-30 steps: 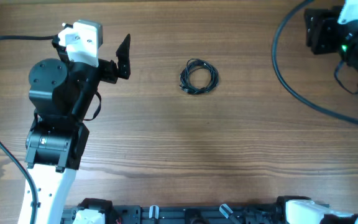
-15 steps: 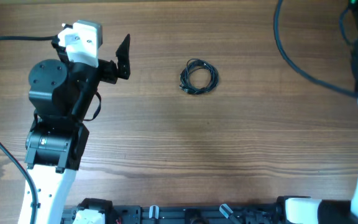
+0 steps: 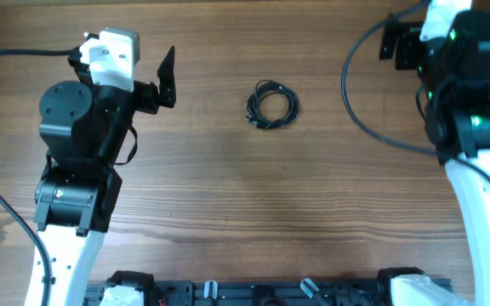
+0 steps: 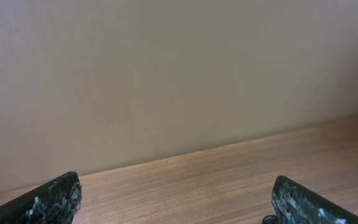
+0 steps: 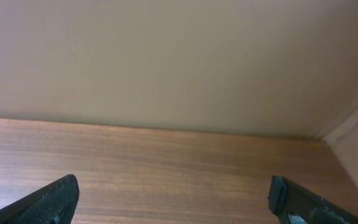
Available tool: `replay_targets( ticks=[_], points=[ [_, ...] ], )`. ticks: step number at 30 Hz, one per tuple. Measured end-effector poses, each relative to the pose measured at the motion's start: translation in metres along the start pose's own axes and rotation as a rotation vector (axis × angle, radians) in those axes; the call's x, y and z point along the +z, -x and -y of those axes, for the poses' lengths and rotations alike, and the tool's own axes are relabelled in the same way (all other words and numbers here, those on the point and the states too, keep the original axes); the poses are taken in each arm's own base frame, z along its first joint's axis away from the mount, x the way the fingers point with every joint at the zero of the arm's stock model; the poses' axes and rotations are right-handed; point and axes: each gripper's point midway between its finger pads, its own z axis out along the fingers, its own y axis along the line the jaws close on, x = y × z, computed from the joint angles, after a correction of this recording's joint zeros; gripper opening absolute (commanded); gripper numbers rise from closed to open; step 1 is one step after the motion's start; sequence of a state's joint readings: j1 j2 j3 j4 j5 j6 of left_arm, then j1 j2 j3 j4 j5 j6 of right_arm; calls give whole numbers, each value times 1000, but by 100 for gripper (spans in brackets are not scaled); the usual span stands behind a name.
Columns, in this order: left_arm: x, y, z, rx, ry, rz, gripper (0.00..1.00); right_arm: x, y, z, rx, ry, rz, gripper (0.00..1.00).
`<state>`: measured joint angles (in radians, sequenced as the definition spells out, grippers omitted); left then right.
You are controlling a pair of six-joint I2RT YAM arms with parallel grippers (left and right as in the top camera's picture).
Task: Untangle cables
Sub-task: 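Raise both arms and move grippers forward toward the black cable coil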
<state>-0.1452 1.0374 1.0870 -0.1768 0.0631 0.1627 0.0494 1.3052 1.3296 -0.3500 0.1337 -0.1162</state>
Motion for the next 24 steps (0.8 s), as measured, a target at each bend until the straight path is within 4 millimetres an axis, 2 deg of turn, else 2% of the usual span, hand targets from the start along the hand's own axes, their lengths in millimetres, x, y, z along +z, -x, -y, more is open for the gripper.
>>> replay_targets(
  ticks=[3,7,9,15,16,17,21,24],
  points=[
    [6,-6,-2,-1,13,-19,100,-26,11,6,26,-16,60,100],
    [15,-20,-4,-3,22,-53,100,-41,3,9,37,-28,89,100],
    [17,-25,-4,-3,25,-56,100,-46,-15,8,37,-29,81,100],
    [21,-34,-4,-37,32,-40,100,-65,-52,7,41,-35,108,100],
    [22,-39,-4,-45,33,-43,100,-67,-56,6,41,-35,107,100],
    [24,-46,-3,-51,33,-47,100,-72,-69,6,40,-35,103,100],
    [22,-64,-2,-60,32,-64,100,-83,-90,6,33,-42,102,100],
    [10,-52,-2,-62,36,-23,100,-90,-94,7,34,-47,117,100]
  ],
)
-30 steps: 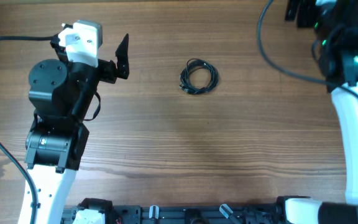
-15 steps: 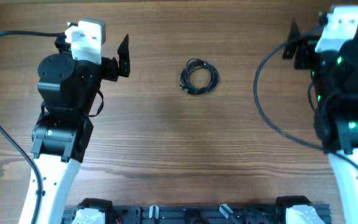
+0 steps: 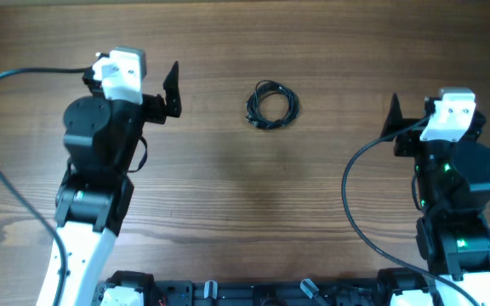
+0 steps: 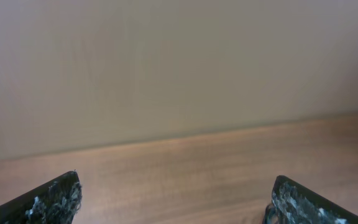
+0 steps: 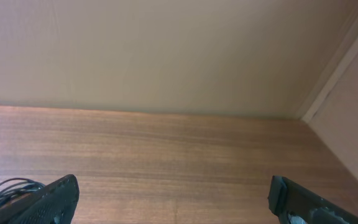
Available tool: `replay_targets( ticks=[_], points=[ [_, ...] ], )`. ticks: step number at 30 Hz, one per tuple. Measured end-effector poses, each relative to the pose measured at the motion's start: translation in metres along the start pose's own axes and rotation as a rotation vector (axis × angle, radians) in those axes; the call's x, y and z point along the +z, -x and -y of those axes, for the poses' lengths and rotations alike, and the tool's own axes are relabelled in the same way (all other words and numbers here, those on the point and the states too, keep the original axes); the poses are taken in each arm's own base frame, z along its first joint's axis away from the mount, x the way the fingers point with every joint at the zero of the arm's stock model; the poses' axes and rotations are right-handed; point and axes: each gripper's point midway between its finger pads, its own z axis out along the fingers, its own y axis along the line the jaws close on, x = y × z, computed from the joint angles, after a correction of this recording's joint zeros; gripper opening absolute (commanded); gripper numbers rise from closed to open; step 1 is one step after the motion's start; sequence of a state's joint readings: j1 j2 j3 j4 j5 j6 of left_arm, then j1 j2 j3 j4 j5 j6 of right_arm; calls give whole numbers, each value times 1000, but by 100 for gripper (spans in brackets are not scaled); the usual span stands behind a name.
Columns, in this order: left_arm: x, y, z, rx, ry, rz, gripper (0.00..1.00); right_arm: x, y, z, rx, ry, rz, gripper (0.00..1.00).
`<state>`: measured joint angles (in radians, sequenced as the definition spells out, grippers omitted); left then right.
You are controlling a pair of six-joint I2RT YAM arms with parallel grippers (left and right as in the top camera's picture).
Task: Untangle cables
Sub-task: 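Raise both arms and move grippers forward toward the black cable coil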
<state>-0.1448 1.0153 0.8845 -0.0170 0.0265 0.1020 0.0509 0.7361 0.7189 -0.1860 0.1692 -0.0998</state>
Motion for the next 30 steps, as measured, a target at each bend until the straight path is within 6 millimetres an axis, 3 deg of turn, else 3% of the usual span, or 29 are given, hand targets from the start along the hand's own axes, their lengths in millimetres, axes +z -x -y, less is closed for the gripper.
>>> replay_targets(
  ticks=[6,9,13,18,23,30],
  points=[
    [-26,27,-18,-48,51,97,100,-2,-3,0,0,0,1,100],
    [-30,15,-34,-74,96,108,100,-3,-2,0,1,-1,5,100],
    [-35,-5,-41,-96,120,94,100,-8,2,2,4,-3,25,100],
    [-44,8,-41,-135,117,156,100,-9,4,2,11,-3,31,100],
    [-36,1,-42,-245,110,140,100,-7,1,1,62,0,22,100],
    [5,-52,-41,-302,115,-29,100,12,-10,-4,80,6,-26,100]
  ],
)
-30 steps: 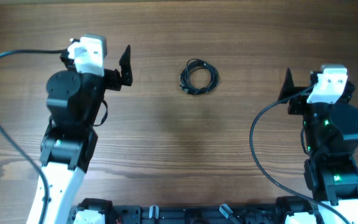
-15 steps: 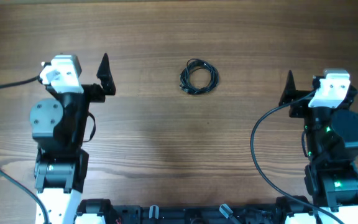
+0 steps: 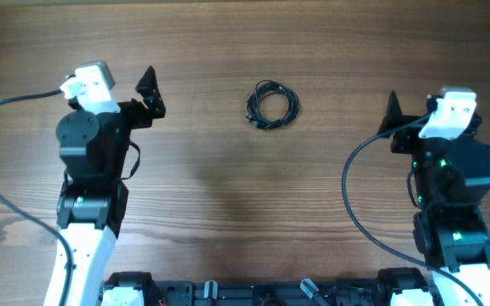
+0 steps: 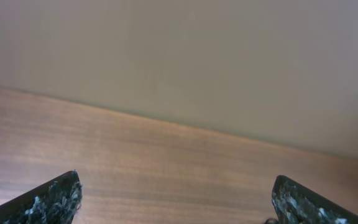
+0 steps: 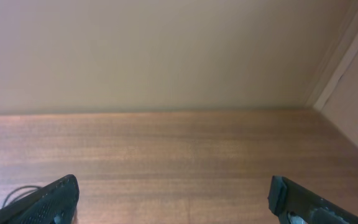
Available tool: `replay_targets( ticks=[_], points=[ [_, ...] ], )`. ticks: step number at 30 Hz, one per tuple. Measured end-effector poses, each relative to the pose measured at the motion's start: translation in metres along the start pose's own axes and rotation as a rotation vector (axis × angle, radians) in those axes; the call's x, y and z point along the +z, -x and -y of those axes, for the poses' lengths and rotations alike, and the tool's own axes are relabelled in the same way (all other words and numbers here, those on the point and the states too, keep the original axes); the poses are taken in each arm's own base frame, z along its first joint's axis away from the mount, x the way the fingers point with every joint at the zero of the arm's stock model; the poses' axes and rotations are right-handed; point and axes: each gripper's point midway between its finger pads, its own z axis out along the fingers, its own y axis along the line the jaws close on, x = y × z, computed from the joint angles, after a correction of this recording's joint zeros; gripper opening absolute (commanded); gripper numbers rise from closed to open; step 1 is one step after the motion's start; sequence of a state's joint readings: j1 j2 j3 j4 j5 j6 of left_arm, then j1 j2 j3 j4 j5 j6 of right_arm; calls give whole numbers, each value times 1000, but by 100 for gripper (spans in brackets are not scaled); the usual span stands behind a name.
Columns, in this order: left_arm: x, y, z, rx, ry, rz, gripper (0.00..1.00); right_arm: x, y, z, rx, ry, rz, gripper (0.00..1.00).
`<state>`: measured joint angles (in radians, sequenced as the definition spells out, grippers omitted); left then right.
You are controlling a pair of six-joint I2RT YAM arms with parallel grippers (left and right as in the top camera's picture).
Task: Untangle cables
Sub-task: 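Raise both arms and move grippers forward toward the black cable coil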
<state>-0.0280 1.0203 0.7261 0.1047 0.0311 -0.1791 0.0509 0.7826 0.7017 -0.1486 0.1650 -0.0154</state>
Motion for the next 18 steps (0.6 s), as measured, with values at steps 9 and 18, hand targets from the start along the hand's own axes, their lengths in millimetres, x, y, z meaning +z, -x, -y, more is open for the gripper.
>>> replay_targets(
  ticks=[9,18],
  points=[
    [2,-25,6,-52,-5,-95,100,5,-46,-9,114,31,-188,100],
    [27,-87,11,-48,-33,-293,100,17,-66,-29,318,101,-279,100]
  ],
)
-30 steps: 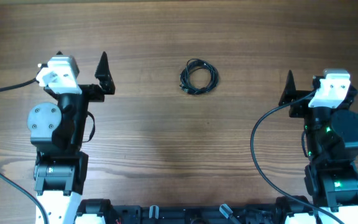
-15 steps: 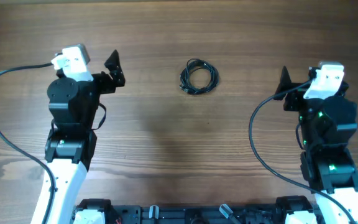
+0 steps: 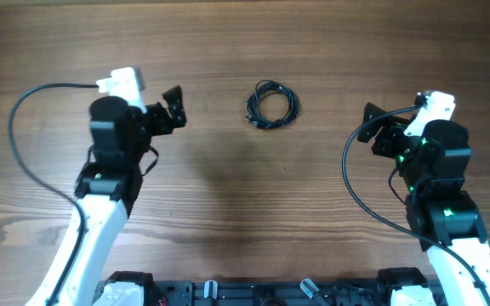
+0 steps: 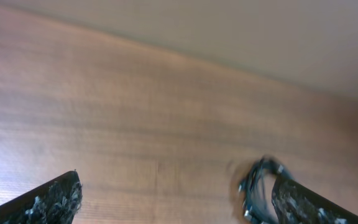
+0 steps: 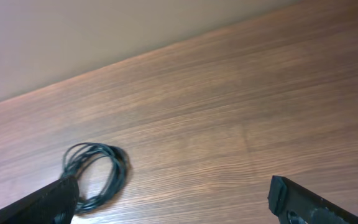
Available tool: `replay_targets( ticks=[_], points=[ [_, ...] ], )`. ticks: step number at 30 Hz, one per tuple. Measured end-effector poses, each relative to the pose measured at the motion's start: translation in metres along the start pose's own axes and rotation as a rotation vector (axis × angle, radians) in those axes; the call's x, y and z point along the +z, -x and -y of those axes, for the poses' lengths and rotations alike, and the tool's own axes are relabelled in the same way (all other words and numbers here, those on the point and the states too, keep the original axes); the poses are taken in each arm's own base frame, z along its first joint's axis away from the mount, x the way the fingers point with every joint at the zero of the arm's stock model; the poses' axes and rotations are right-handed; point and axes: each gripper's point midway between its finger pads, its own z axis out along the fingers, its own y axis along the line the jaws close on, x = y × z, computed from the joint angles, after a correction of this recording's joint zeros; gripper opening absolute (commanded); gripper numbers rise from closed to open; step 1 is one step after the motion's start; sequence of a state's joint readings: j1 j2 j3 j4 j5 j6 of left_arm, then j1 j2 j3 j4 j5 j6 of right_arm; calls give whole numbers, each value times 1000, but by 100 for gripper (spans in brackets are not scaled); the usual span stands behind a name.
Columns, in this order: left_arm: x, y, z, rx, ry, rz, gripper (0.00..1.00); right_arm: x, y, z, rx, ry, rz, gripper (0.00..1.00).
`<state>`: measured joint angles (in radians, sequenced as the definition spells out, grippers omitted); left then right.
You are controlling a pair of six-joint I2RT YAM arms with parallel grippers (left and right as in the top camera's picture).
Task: Untangle cables
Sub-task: 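Raise both arms and move grippers forward toward the black cable coil, then lower the left gripper onto the cable coil and grasp it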
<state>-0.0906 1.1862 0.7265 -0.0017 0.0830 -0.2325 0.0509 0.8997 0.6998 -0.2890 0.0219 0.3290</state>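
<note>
A small coil of thin black cable (image 3: 271, 104) lies on the wooden table, back of centre. My left gripper (image 3: 175, 108) is to the left of it, open and empty, pointing toward it. In the left wrist view the blurred coil (image 4: 258, 185) shows just inside the right finger (image 4: 303, 202). My right gripper (image 3: 373, 129) is to the right of the coil and a little nearer, open and empty. The right wrist view has the coil (image 5: 96, 173) by the left finger (image 5: 51, 202). Neither gripper touches the cable.
Bare wooden table (image 3: 245, 195) surrounds the coil. A beige wall (image 5: 104, 37) rises behind the table's far edge. A black rail (image 3: 270, 293) runs along the front edge. Each arm trails its own black supply cable, left (image 3: 24, 119) and right (image 3: 351, 187).
The left gripper has turned right and moved nearer the coil. The right gripper has tilted down and shifted slightly left. The coil now shows in both wrist views. It has not moved.
At first the left arm stood at the left and the right arm was high at the far right corner, both facing the wall. Then the right arm was at mid right. Both grippers stayed open, and now both face the unmoved coil.
</note>
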Motion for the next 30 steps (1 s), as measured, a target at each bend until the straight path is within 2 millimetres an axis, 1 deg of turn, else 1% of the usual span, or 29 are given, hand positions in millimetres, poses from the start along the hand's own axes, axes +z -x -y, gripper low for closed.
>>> replay_targets(
  ticks=[2,3,4,7,9,10,14,17,20,21,25,30],
  points=[
    [12,-16,7,24,-17,-51,100,3,-3,-5,-9,27,-15,100],
    [17,-23,13,40,-34,-70,100,5,-6,-8,-23,47,-31,100],
    [20,-26,19,54,-52,-75,100,5,-8,-12,-39,70,-41,100],
    [26,-34,38,119,-122,-101,100,21,-29,-23,-95,148,-131,100],
    [28,-32,51,160,-177,-107,100,29,-40,-29,-124,194,-177,100],
    [28,-29,57,179,-207,-104,100,35,-47,-34,-141,232,-205,100],
    [33,-10,81,249,-316,-81,100,50,-60,-50,-165,340,-249,100],
    [44,-9,93,280,-377,-99,99,53,-70,-58,-176,406,-280,100],
    [62,-19,97,287,-414,-140,95,54,-75,-61,-177,432,-300,100],
    [70,-22,97,287,-421,-153,92,54,-75,-62,-178,435,-302,100],
    [94,-34,101,318,-444,-189,89,52,-83,-59,-170,429,-339,100],
    [116,-39,119,380,-488,-198,87,49,-91,-57,-160,420,-379,100]
  ],
)
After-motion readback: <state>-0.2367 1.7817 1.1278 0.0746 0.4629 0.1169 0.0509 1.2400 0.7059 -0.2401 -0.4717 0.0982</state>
